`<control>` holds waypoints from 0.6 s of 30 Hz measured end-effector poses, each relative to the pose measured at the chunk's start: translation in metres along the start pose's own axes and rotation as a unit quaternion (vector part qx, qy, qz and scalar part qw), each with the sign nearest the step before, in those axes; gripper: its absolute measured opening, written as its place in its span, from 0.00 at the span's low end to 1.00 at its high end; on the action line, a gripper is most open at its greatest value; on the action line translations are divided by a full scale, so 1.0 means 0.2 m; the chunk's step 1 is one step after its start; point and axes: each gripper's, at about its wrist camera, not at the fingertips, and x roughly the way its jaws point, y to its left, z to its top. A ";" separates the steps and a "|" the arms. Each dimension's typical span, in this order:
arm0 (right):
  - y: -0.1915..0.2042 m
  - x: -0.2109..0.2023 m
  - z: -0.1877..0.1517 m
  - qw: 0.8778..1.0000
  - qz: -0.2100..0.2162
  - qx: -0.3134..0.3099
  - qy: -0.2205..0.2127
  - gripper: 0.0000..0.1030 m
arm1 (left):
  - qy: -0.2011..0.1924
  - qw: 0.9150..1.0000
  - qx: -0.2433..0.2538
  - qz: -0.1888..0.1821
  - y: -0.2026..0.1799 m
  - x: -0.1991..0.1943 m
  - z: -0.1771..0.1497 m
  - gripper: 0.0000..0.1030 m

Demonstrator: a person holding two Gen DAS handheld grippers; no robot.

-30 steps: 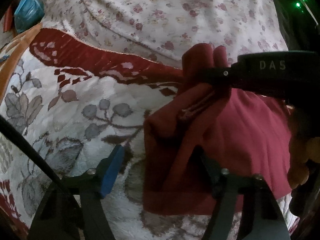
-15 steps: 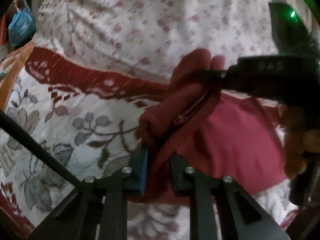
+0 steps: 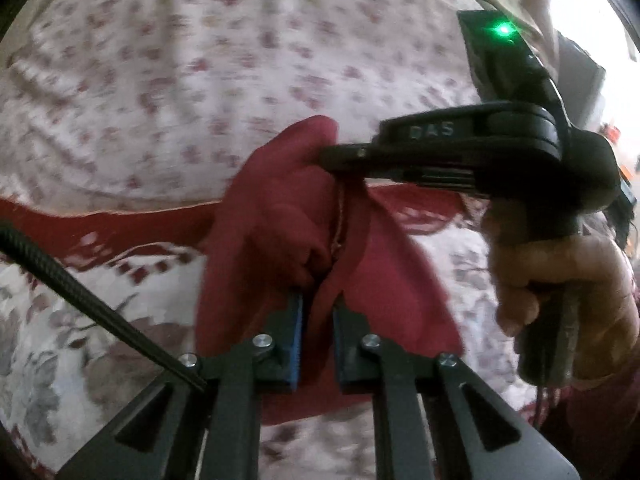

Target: Fold small clothes

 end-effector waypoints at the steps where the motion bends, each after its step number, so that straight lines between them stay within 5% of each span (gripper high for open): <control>1: -0.06 -0.03 0.00 1.000 -0.005 0.011 -0.005 0.12 | 0.003 1.000 0.006 -0.005 -0.04 0.02 0.00 0.11; 8: -0.42 0.03 -0.11 0.994 -0.049 0.099 0.022 0.16 | 0.085 0.995 0.030 -0.044 -0.23 0.37 -0.05 0.13; 10: -0.51 0.02 -0.17 0.989 -0.037 0.137 0.028 0.37 | 0.100 0.993 0.033 -0.052 -0.21 0.37 -0.07 0.19; 11: -0.52 -0.01 -0.19 0.990 -0.017 0.137 0.018 0.55 | 0.103 0.992 0.023 -0.069 -0.18 0.33 -0.07 0.26; 14: -0.47 -0.10 -0.22 0.993 0.009 0.115 -0.002 0.66 | 0.073 0.994 0.013 -0.086 -0.08 0.15 -0.05 0.59; 18: -0.37 -0.11 -0.27 0.994 0.022 0.101 0.024 0.71 | 0.026 0.999 0.031 -0.021 0.06 -0.03 -0.04 0.62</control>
